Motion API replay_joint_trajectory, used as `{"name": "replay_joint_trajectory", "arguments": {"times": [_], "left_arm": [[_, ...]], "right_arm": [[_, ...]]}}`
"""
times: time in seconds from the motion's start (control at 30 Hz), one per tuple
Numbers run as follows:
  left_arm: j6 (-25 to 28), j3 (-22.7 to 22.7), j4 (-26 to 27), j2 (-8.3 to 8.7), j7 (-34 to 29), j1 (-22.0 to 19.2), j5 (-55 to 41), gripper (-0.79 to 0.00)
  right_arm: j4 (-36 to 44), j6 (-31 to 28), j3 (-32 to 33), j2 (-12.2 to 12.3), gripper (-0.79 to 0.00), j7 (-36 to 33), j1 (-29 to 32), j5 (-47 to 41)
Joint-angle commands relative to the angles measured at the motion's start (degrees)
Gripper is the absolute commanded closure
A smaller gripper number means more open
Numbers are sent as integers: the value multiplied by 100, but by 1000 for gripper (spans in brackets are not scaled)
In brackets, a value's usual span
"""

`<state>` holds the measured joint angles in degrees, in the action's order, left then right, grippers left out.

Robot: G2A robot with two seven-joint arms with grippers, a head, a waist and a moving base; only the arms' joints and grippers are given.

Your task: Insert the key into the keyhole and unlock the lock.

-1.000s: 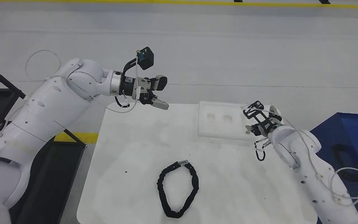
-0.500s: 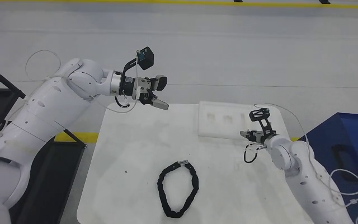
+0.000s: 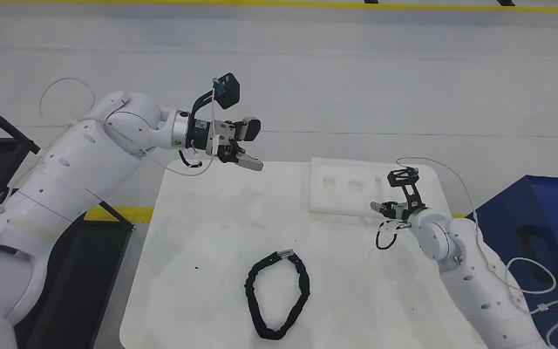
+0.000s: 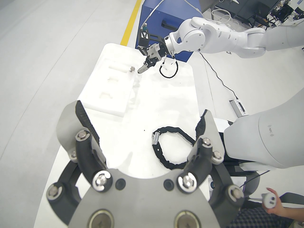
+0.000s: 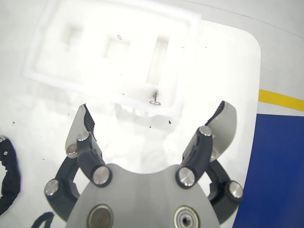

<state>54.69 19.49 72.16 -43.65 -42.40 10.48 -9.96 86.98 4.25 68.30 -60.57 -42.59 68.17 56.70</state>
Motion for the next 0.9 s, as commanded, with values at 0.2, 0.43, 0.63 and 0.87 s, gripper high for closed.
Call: {"name": "replay_joint_trajectory", "arguments": {"times": [0.2, 0.43, 0.63, 0.87], "left_arm": [[0, 0, 0, 0, 0, 0, 0, -785], [0, 0, 0, 0, 0, 0, 0, -785], [0, 0, 0, 0, 0, 0, 0, -785], [0, 0, 0, 0, 0, 0, 0, -785]], "right_arm": [[0, 0, 0, 0, -785, 0, 0, 0], [-342, -470, -112, -26, -785, -611, -229, -299], [-1423, -1217, -410, -143, -785, -844, -881, -834], [-2245, -1587, -699, -283, -785, -877, -1570, -1078]]}}
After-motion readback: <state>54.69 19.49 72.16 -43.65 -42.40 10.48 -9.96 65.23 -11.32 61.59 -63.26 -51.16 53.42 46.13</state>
